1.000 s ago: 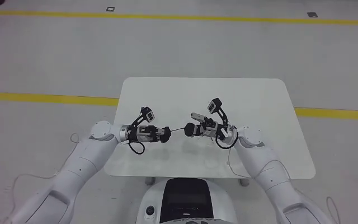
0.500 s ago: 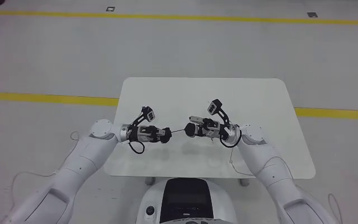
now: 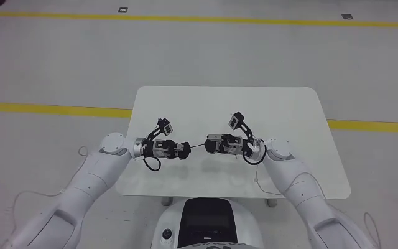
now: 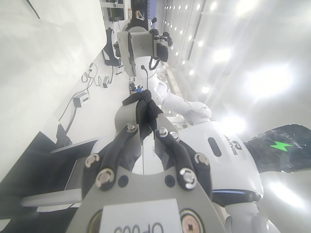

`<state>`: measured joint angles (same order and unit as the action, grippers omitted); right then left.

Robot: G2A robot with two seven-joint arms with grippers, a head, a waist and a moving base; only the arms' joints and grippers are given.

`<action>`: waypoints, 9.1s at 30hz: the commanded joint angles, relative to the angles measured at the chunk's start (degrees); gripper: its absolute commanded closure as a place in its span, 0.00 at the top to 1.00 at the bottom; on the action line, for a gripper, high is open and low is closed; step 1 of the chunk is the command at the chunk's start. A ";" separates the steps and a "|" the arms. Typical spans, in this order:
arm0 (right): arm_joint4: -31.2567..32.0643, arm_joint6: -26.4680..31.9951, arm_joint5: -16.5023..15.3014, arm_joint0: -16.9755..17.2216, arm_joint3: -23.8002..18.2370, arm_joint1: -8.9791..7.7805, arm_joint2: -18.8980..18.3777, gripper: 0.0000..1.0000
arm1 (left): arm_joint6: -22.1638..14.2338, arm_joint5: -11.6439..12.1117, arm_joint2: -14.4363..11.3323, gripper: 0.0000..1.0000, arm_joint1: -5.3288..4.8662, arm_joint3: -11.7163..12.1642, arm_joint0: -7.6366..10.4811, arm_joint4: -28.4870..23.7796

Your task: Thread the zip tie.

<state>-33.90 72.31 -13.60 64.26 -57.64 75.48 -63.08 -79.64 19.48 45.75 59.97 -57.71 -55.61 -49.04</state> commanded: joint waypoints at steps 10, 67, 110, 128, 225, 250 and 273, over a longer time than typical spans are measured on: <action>0.16 2.24 -1.37 -0.67 0.93 -0.05 1.28 0.22 | 0.00 0.00 0.00 0.00 0.00 0.00 0.00 0.00; -1.44 0.85 -3.39 -1.46 2.29 -0.54 3.22 0.00 | 0.00 0.00 0.00 1.00 0.00 0.00 0.00 0.00; -6.87 -2.49 -3.05 0.61 -1.20 0.19 4.46 0.00 | 0.00 0.00 -2.47 1.00 1.25 0.24 0.59 -4.69; -2.62 -8.29 -1.44 2.64 -5.92 -0.35 4.16 0.00 | 4.17 -1.40 -0.10 0.54 0.32 -5.45 -1.49 -0.02; 0.26 -8.86 -2.09 4.23 -8.99 -2.34 3.84 1.00 | 3.96 0.00 5.58 0.00 -1.02 -9.96 -4.71 5.40; 0.26 -8.86 -2.09 4.23 -8.99 -2.34 3.84 1.00 | 0.00 0.00 21.75 0.00 6.61 -5.85 -6.76 11.07; 0.26 -8.86 -2.09 4.23 -8.99 -2.34 3.84 1.00 | 0.00 0.00 17.28 0.00 6.99 -3.41 -3.63 7.78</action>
<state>-33.64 63.45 -15.69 68.48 -66.63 73.14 -59.24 -79.64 19.48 63.38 66.96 -60.98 -59.31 -41.17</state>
